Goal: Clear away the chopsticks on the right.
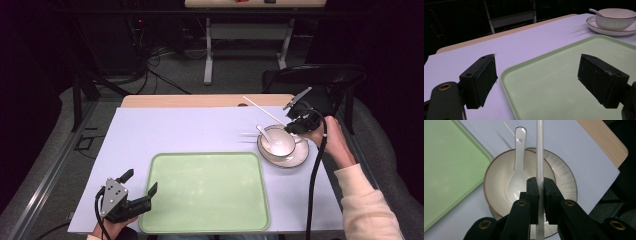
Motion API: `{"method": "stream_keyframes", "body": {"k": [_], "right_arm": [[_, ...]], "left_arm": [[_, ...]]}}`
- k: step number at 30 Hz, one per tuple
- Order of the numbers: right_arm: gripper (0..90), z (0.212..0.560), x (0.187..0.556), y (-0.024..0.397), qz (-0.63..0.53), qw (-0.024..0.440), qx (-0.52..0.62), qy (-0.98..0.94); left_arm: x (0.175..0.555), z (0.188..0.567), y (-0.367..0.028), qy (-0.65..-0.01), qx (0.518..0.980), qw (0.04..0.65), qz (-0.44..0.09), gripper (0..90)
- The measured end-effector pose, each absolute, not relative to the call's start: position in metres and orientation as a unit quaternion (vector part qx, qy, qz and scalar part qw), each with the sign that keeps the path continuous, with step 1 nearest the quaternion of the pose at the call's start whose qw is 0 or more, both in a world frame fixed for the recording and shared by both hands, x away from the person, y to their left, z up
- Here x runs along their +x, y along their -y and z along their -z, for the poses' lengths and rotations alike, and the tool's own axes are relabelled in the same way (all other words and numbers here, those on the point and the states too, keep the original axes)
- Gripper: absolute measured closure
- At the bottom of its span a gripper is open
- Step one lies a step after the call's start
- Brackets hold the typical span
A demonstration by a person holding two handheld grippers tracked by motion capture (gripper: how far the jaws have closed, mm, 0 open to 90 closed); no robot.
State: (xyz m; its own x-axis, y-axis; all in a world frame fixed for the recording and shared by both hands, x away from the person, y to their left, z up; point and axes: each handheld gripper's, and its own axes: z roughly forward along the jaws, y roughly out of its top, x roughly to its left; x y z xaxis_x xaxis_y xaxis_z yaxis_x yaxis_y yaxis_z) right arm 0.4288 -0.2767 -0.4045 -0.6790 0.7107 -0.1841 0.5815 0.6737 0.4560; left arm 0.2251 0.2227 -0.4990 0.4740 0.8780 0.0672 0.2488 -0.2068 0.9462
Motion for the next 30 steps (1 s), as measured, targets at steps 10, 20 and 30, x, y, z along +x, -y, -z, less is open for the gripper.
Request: {"method": "stream_keyframes", "body": {"k": [10,20,30], "right_arm": [[83.8,0.412,0.392,0.261,-0.186,0.156,0.394,-0.886],[83.8,0.431,0.36,0.241,-0.201,0.122,0.398,-0.887],[83.9,0.456,0.347,0.223,-0.196,0.079,0.409,-0.888]], "left_arm": [[0.225,0.499,-0.223,-0.397,0.708,0.487,-0.323,15.5],[0.225,0.499,-0.222,-0.397,0.707,0.487,-0.324,15.4],[0.225,0.499,-0.222,-0.396,0.708,0.487,-0.324,15.4]]}}
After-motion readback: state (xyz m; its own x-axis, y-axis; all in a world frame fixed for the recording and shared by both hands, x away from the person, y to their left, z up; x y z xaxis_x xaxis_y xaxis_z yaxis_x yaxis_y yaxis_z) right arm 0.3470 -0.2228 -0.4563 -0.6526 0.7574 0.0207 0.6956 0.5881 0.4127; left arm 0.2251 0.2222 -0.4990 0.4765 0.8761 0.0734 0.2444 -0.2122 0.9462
